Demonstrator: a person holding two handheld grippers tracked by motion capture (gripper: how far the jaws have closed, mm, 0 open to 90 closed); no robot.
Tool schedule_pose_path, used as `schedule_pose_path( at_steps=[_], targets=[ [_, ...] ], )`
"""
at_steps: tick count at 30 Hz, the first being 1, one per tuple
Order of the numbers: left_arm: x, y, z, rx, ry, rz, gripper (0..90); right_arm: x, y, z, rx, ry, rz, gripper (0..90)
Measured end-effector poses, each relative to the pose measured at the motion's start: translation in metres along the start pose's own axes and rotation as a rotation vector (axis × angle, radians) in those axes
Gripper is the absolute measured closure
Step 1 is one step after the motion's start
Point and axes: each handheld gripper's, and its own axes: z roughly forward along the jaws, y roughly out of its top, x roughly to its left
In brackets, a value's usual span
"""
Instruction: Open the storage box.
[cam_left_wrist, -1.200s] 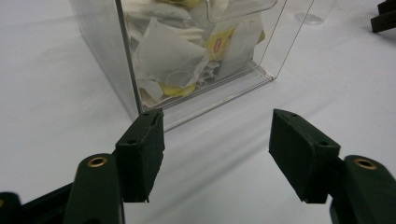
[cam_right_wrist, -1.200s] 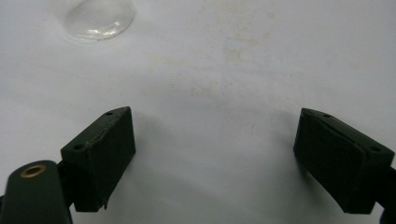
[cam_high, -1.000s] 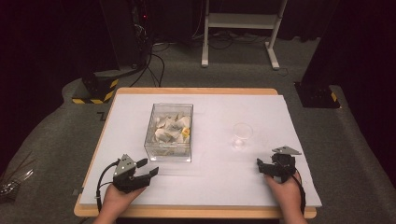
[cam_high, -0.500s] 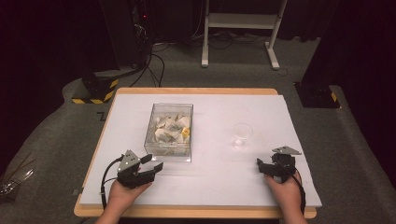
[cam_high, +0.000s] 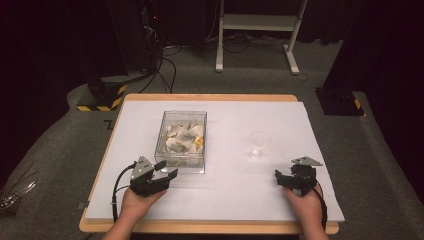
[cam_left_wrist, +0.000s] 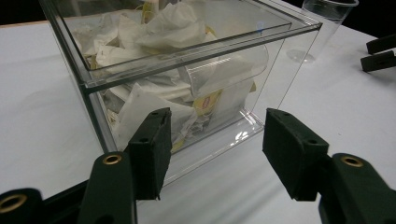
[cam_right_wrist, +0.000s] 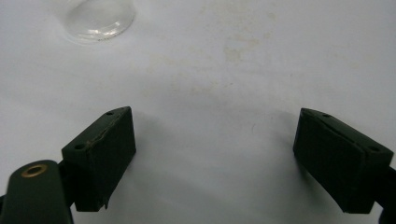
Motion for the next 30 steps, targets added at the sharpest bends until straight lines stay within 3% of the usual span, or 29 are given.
schedule_pose_path(
  at_steps=[3,16,30],
  targets=[
    [0.0,0.002,0.003,0.007,0.016,0.016,45.1,0.0,0.0,0.0,-0.002,0.001,0.0,12.9],
    [0.007,0.008,0.011,-0.03,0.007,0.0,54.0,0.0,0.0,0.0,0.0,0.0,0.0,13.0],
    [0.011,0.008,0.016,-0.052,-0.05,-0.005,63.1,0.001,0.0,0.0,-0.002,-0.001,0.0,13.3]
  ],
)
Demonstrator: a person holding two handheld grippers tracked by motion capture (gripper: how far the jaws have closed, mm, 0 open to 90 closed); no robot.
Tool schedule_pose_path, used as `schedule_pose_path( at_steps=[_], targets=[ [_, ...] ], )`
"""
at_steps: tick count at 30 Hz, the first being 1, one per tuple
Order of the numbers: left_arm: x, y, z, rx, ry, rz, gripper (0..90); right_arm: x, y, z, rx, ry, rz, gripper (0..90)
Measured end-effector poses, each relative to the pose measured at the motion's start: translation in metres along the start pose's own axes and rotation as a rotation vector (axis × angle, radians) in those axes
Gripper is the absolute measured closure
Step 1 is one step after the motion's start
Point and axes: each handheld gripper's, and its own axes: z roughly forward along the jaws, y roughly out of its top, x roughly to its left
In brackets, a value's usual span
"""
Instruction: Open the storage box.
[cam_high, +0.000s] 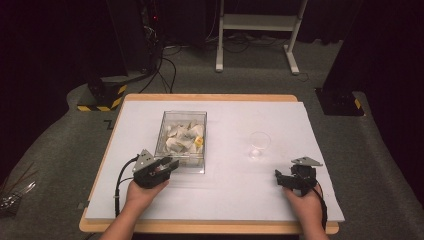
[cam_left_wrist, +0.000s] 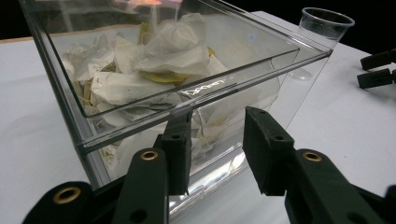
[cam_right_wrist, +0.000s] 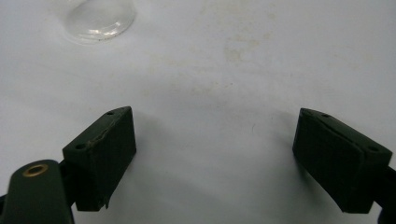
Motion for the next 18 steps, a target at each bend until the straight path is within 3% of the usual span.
schedule_pose_path(
  at_steps=[10,18],
  targets=[
    [0.0031,-0.002,0.0026,-0.026,-0.055,-0.005,63.1,0.0007,-0.0006,-0.0006,-0.008,0.001,-0.009,15.2],
    [0.0038,-0.0027,0.0018,-0.025,-0.046,-0.003,67.5,0.0006,-0.0006,-0.0006,-0.008,0.001,-0.009,15.2]
  ],
)
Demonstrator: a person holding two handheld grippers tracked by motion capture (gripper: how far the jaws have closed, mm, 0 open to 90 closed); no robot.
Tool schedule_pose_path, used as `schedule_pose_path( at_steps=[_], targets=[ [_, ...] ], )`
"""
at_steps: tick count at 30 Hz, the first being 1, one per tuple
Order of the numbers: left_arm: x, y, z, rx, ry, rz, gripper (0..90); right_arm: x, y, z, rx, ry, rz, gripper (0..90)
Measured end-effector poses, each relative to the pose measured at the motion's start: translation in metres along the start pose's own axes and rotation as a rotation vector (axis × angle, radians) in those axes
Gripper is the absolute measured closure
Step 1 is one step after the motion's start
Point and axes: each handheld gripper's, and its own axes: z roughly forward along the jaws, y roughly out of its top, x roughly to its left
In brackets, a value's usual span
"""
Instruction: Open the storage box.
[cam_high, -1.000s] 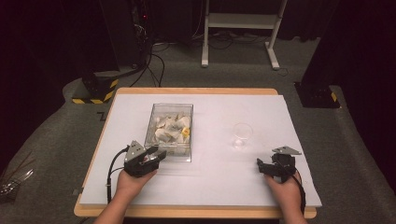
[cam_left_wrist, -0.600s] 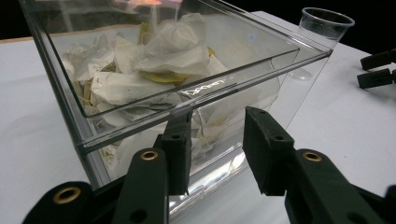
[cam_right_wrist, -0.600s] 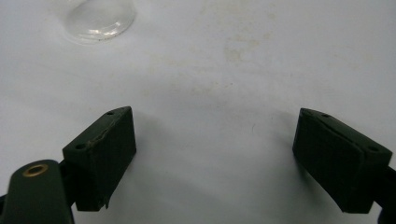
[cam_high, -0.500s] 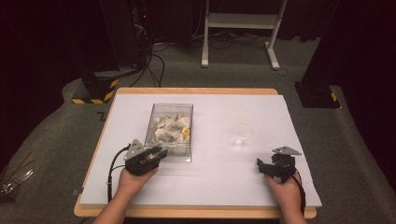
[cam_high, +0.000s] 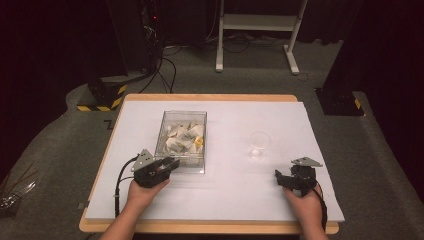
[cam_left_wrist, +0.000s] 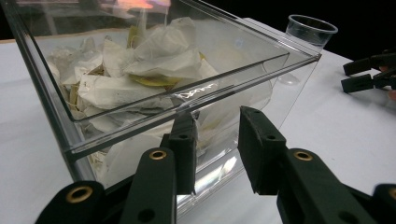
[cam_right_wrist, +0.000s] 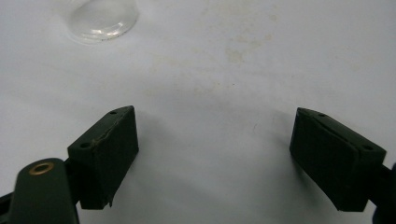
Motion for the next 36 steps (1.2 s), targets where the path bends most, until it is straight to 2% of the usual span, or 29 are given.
schedule_pose_path(
  at_steps=[20,36],
  targets=[
    [0.0,-0.004,-0.008,0.0,-0.024,0.001,69.8,0.0,0.0,0.0,0.0,0.0,0.003,15.3],
    [-0.011,-0.012,-0.024,0.001,-0.048,0.015,69.8,0.001,0.0,0.0,0.001,0.0,0.003,15.6]
  ],
)
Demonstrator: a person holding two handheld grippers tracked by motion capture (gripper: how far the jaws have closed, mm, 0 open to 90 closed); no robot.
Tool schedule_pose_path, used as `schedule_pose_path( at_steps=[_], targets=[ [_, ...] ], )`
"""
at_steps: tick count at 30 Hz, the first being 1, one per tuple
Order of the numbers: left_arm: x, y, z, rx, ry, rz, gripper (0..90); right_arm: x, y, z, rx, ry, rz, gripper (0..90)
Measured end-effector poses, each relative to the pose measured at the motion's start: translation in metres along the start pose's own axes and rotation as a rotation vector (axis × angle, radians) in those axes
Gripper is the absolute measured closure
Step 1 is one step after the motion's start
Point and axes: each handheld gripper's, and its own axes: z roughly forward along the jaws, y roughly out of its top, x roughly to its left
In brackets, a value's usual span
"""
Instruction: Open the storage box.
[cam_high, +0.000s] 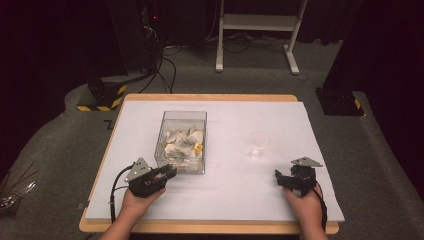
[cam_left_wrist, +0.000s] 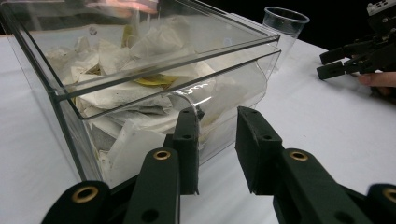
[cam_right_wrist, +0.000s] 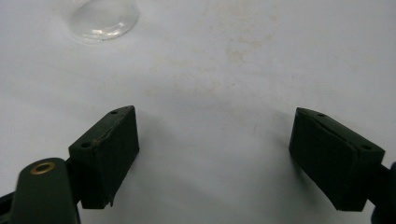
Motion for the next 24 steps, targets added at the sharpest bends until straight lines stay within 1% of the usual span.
schedule_pose_path(
  at_steps=[11,12,18,20,24],
  targets=[
    [-0.007,-0.005,-0.008,-0.003,-0.013,0.002,70.2,0.0,0.0,0.0,-0.001,-0.001,-0.002,15.7],
    [-0.008,-0.005,-0.009,-0.002,-0.012,0.007,70.3,0.0,0.0,0.0,-0.001,-0.001,0.0,15.7],
    [-0.012,-0.008,-0.014,-0.002,-0.019,0.004,70.2,0.0,0.0,0.0,-0.002,-0.001,-0.001,15.8],
    [-0.016,-0.011,-0.017,-0.007,-0.02,0.0,70.2,0.0,0.0,0.0,-0.002,0.0,-0.001,16.0],
    [-0.02,-0.014,-0.021,-0.013,-0.023,0.007,70.2,0.0,0.0,0.0,-0.002,-0.001,0.0,16.0]
  ],
)
